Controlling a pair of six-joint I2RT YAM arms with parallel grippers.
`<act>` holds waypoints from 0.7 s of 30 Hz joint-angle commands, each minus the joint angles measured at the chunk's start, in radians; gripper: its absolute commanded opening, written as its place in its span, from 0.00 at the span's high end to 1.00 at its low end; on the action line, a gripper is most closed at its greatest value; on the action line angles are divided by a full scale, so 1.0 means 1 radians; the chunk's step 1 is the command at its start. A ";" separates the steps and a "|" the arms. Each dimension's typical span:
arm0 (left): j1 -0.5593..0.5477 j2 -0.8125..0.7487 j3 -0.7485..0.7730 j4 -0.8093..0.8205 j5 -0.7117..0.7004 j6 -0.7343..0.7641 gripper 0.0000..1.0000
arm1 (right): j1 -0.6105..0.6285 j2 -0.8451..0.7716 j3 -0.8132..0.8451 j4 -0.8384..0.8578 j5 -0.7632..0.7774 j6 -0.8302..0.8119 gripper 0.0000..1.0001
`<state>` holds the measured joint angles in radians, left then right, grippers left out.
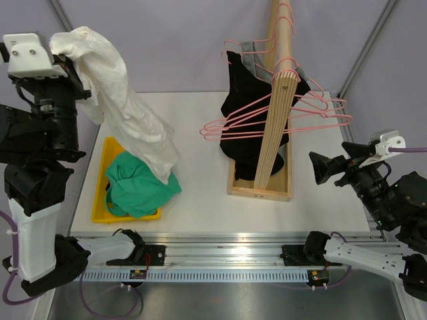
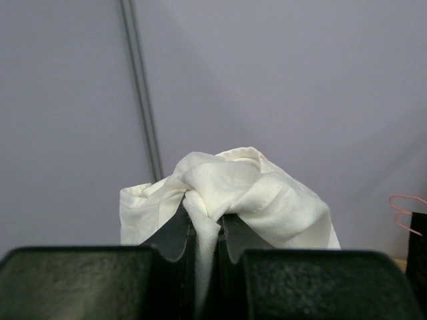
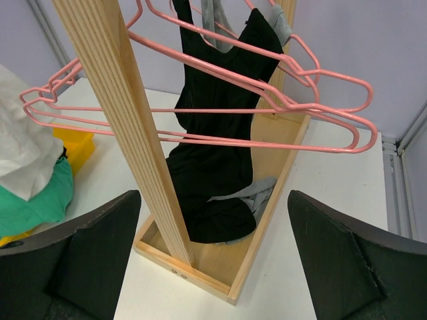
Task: Remove the tank top from the hanger
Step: Place the tank top into the basket
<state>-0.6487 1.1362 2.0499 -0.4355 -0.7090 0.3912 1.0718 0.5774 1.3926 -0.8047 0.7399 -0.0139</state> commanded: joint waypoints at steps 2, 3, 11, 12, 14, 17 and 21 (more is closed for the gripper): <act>0.024 0.025 0.089 -0.014 -0.107 0.127 1.00 | 0.007 0.044 -0.012 0.041 -0.010 -0.003 0.00; 0.053 0.007 0.069 -0.006 -0.115 0.132 1.00 | 0.005 0.045 -0.012 0.045 -0.016 -0.003 0.01; 0.314 -0.026 -0.019 -0.086 0.029 0.025 1.00 | 0.005 0.050 -0.013 0.055 -0.048 -0.004 0.01; 0.334 -0.033 -0.045 -0.100 0.054 -0.004 1.00 | 0.005 0.049 -0.015 0.059 -0.054 -0.001 0.00; 0.432 -0.053 -0.138 -0.115 0.124 -0.099 1.00 | 0.005 0.047 -0.017 0.059 -0.060 0.002 0.01; 0.606 -0.107 -0.313 -0.138 0.323 -0.247 1.00 | 0.005 0.042 -0.018 0.053 -0.059 -0.001 0.00; 0.678 -0.193 -0.548 -0.098 0.454 -0.339 1.00 | 0.007 0.038 -0.012 0.050 -0.056 -0.004 0.00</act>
<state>-0.0036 1.0019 1.6070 -0.5697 -0.4404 0.1799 1.0718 0.6193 1.3796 -0.7830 0.6903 -0.0139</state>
